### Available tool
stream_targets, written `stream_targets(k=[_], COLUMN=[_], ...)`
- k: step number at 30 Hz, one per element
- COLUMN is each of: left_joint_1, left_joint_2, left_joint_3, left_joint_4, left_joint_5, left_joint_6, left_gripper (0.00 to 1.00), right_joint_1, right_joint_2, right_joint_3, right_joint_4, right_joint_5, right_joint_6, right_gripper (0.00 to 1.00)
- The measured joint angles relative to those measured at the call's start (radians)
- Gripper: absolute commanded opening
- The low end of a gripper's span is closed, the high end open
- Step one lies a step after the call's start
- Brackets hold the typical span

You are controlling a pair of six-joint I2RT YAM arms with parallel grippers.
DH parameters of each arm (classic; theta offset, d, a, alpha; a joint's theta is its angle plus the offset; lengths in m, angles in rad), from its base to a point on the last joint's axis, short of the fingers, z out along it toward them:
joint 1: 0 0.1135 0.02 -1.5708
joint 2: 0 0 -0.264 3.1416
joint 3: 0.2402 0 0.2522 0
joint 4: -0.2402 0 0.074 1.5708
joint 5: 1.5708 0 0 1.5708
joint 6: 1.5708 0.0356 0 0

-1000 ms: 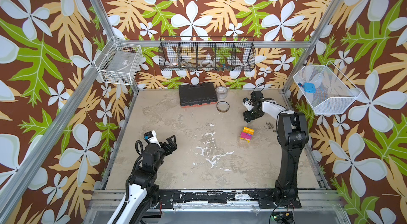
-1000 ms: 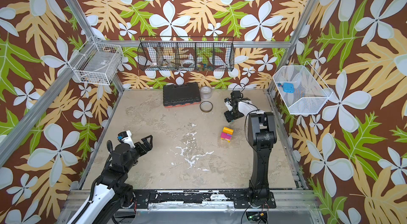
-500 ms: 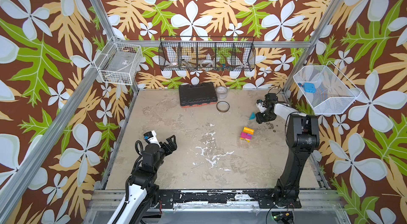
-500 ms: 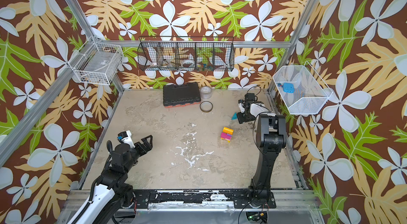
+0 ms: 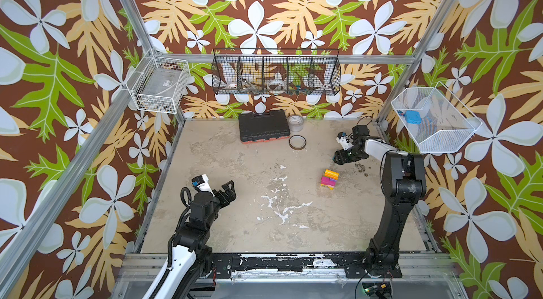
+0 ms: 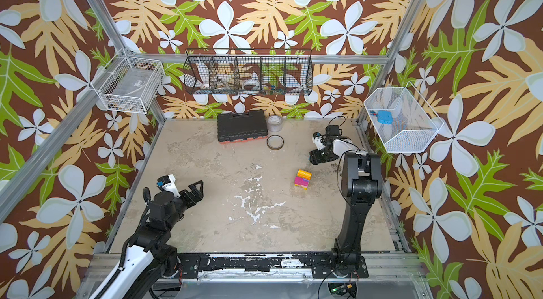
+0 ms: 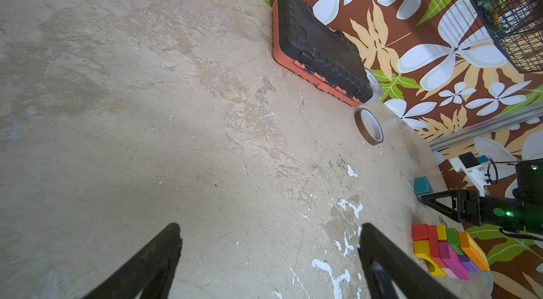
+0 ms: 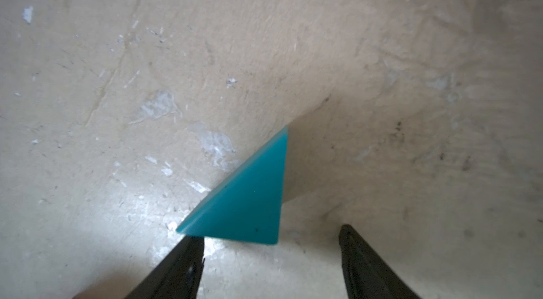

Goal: Build the wood block tower

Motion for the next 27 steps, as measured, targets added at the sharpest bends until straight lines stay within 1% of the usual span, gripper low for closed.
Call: stream_targets(k=[2,7,12,14,17,22,27], left_joint_1=[0.0,0.0,0.0,0.0,0.0,0.0,0.0], left_joint_2=[0.0,0.0,0.0,0.0,-0.002,-0.003,-0.005], left_joint_3=[0.0,0.0,0.0,0.0,0.0,0.0,-0.002], left_joint_4=[0.0,0.0,0.0,0.0,0.0,0.0,0.0], left_joint_5=[0.0,-0.001,0.0,0.0,0.0,0.0,0.0], left_joint_6=[0.0,0.0,0.0,0.0,0.0,0.0,0.0], left_gripper=[0.95,0.95,0.95,0.95,0.95,0.95,0.96], right_joint_1=[0.007,0.031,0.05,0.064,0.069,0.064,0.067], right_joint_2=[0.0,0.03,0.066,0.078,0.08,0.07,0.024], right_joint_3=[0.011,0.039,0.078,0.097,0.105,0.101,0.055], right_joint_4=[0.008,0.042,0.047,0.048,0.047,0.035,0.026], right_joint_5=[-0.008,-0.002,0.064,0.073,0.098,0.181,0.254], right_joint_6=[0.01,0.078,0.138,0.158,0.185,0.195,0.187], right_gripper=[0.75,0.74,0.72,0.71,0.68,0.66,0.66])
